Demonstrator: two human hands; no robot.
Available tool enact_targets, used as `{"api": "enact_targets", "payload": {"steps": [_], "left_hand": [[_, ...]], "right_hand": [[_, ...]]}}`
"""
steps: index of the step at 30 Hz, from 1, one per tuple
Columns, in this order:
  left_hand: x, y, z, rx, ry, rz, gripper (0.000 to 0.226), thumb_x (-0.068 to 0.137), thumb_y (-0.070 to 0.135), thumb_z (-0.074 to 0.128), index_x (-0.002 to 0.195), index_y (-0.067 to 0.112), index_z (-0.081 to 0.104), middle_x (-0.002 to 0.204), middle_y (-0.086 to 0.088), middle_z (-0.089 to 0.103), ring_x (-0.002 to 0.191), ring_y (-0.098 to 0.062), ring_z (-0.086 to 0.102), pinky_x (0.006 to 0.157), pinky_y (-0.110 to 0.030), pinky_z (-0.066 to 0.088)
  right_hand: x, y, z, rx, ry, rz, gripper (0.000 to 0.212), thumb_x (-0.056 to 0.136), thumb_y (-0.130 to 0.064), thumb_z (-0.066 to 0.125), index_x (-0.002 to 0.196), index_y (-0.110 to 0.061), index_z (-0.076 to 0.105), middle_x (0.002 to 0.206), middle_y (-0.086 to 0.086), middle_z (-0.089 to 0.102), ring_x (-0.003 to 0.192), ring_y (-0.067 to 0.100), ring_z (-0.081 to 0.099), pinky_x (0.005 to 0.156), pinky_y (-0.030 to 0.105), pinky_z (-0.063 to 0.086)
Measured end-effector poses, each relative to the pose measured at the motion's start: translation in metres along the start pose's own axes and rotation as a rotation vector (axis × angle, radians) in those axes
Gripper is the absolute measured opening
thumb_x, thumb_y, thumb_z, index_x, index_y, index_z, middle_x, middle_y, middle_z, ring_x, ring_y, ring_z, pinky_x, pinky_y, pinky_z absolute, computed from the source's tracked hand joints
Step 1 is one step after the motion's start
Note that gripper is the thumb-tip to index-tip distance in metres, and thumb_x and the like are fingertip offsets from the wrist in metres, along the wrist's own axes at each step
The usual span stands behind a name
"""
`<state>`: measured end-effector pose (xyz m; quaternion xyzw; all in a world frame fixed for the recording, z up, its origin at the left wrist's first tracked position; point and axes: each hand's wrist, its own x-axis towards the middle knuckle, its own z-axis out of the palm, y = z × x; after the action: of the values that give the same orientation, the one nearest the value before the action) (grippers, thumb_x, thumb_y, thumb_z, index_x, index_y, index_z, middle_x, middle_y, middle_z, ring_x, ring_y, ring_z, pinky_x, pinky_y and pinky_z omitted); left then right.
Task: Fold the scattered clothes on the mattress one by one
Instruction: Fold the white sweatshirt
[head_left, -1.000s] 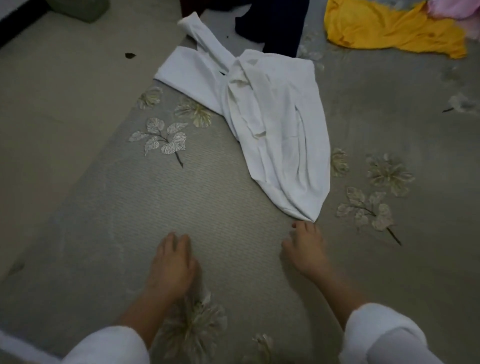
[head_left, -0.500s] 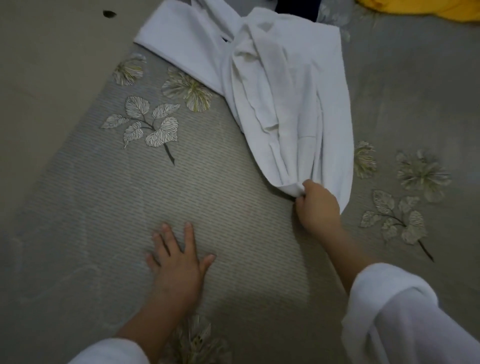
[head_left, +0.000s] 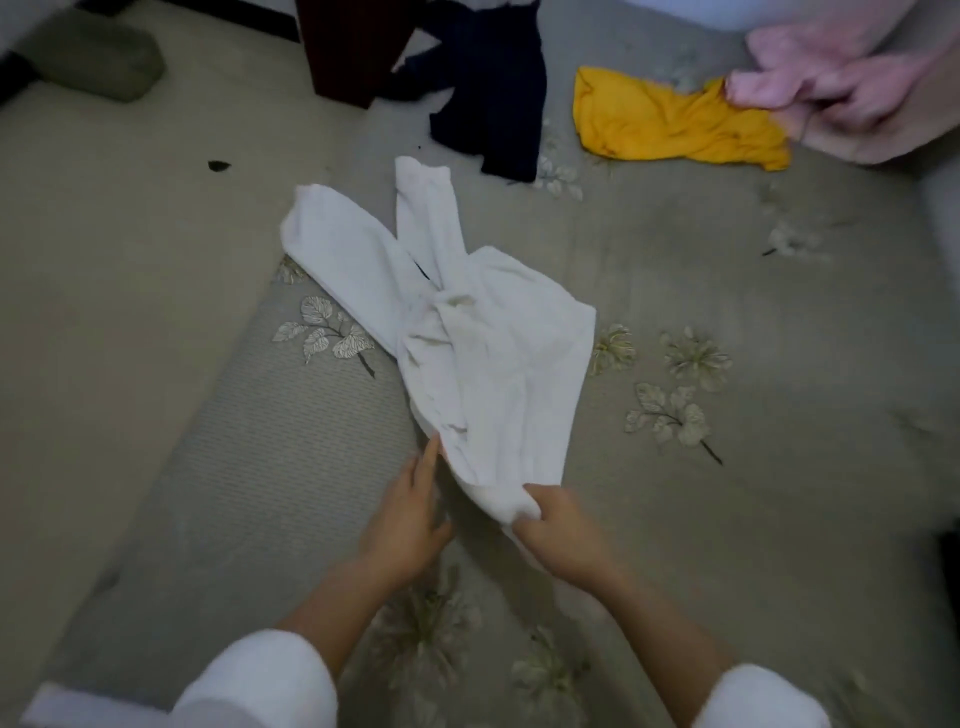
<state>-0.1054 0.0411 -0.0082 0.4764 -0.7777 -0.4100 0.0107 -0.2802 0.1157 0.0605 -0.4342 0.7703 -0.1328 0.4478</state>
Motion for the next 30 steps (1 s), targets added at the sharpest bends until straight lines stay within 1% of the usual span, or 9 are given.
{"api": "enact_targets", "payload": {"steps": [3,6,16,18,20,21,23,28,30], "left_hand": [[-0.024,0.025,-0.007,-0.04,-0.024,0.043,0.115,0.08,0.03,0.072,0.147,0.031,-0.023,0.161,-0.006,0.004,0.144,-0.027,0.021,0.111,-0.041,0.034],[-0.044,0.05,-0.014,-0.063,-0.031,0.065,0.113,0.081,0.035,0.071,0.148,0.03,-0.02,0.161,-0.004,0.001,0.145,-0.024,0.017,0.112,-0.038,0.032],[-0.073,0.114,-0.016,0.001,0.05,0.134,0.106,0.083,0.045,0.067,0.151,0.019,-0.01,0.16,-0.005,-0.004,0.147,-0.024,0.005,0.117,-0.035,0.013],[-0.081,0.128,-0.008,-0.015,0.072,0.146,0.089,0.088,0.046,0.06,0.152,0.017,0.006,0.159,-0.004,0.01,0.145,-0.024,0.014,0.116,-0.033,0.016],[-0.085,0.14,-0.002,-0.116,0.103,0.146,0.045,0.096,0.04,0.049,0.135,0.018,0.045,0.142,-0.004,0.045,0.127,-0.019,0.044,0.103,-0.029,0.034],[-0.089,0.147,-0.003,-0.192,0.104,0.137,0.025,0.098,0.036,0.044,0.112,0.021,0.059,0.121,-0.003,0.06,0.107,-0.015,0.055,0.09,-0.027,0.039],[-0.094,0.162,-0.013,-0.269,0.071,0.152,0.026,0.101,0.032,0.04,0.079,0.024,0.054,0.087,-0.001,0.061,0.084,-0.016,0.057,0.075,-0.029,0.042],[-0.093,0.207,-0.063,-0.413,0.085,0.163,0.032,0.102,0.031,0.034,0.084,0.013,0.052,0.084,-0.002,0.055,0.083,-0.02,0.051,0.077,-0.035,0.041],[-0.091,0.234,-0.083,-0.586,0.088,0.14,0.036,0.102,0.033,0.036,0.091,0.004,0.054,0.083,-0.009,0.052,0.078,-0.021,0.048,0.072,-0.037,0.041]], "right_hand": [[-0.045,-0.042,-0.043,0.127,0.058,-0.035,0.012,0.064,-0.027,0.048,0.063,-0.015,0.05,0.06,-0.004,0.049,0.047,0.0,0.042,0.047,0.017,0.034],[-0.089,-0.082,-0.094,0.254,0.188,-0.062,0.007,0.065,-0.021,0.052,0.062,-0.016,0.049,0.058,-0.004,0.048,0.042,0.001,0.04,0.042,0.012,0.031],[-0.203,-0.142,-0.217,0.758,0.537,-0.356,0.045,0.062,-0.011,0.055,0.102,0.008,0.063,0.094,0.022,0.059,0.085,0.03,0.057,0.077,0.04,0.046],[-0.216,-0.141,-0.232,0.859,0.592,-0.403,0.047,0.063,-0.009,0.057,0.107,0.01,0.06,0.096,0.022,0.056,0.088,0.03,0.056,0.079,0.041,0.047],[-0.227,-0.137,-0.243,0.964,0.594,-0.442,0.03,0.073,-0.006,0.055,0.101,0.004,0.057,0.093,0.02,0.052,0.084,0.029,0.056,0.075,0.038,0.049],[-0.231,-0.134,-0.249,1.028,0.583,-0.458,0.019,0.081,-0.002,0.05,0.098,0.003,0.054,0.09,0.019,0.052,0.08,0.028,0.057,0.072,0.036,0.05],[-0.237,-0.124,-0.262,1.162,0.58,-0.481,0.014,0.091,0.002,0.04,0.089,0.001,0.054,0.077,0.013,0.057,0.069,0.022,0.061,0.07,0.033,0.052],[-0.234,-0.081,-0.301,1.387,0.664,-0.542,0.02,0.092,0.004,0.042,0.082,-0.005,0.057,0.067,0.004,0.06,0.067,0.015,0.062,0.068,0.029,0.056],[-0.229,-0.06,-0.304,1.332,0.595,-0.465,0.012,0.093,-0.007,0.046,0.094,-0.004,0.058,0.067,0.004,0.061,0.068,0.014,0.062,0.073,0.027,0.054]]}}
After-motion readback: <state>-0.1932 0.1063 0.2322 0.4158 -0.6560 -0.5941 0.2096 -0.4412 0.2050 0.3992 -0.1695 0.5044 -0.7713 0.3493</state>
